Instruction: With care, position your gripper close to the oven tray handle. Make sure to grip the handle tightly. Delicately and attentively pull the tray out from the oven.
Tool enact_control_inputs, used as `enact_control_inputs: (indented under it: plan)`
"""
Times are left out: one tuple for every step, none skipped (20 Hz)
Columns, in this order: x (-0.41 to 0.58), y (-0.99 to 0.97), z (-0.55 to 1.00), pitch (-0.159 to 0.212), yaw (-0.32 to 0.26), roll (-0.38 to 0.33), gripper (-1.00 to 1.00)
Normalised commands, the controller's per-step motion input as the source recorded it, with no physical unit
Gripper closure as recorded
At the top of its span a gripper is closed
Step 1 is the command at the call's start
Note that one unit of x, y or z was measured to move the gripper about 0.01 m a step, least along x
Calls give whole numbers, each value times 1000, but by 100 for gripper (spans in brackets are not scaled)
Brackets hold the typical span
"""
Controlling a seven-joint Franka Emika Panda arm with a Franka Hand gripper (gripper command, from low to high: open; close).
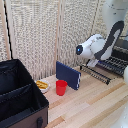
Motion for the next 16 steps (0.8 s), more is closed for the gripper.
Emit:
enact_control_inputs:
  plan:
    - [69, -600, 0, -29, -6, -23, -100]
    - [89, -586, 0, -25, -1, -23, -100]
    - [97, -597, 0, -12, 0, -8, -100]
    - [131, -551, 0, 0, 0, -17, -100]
    - [111, -526, 0, 0, 0, -30, -100]
    - [74, -517, 0, 0, 0, -40, -100]
    - [83, -534, 0, 0, 0, -32, -100]
    - [60, -520, 0, 0, 0, -30, -100]
    - [94, -500, 0, 0, 0, -25, -100]
    - [80, -491, 0, 0, 0, -8, -100]
    - [86, -491, 0, 0, 0, 0, -100]
    - [86, -446, 0, 0, 0, 0, -100]
    - [103, -426, 0, 0, 0, 0, -100]
    - [117, -400, 0, 4, 0, 0, 100]
    - [29, -314, 0, 0, 0, 0, 100]
    - [0, -211, 0, 0, 0, -1, 100]
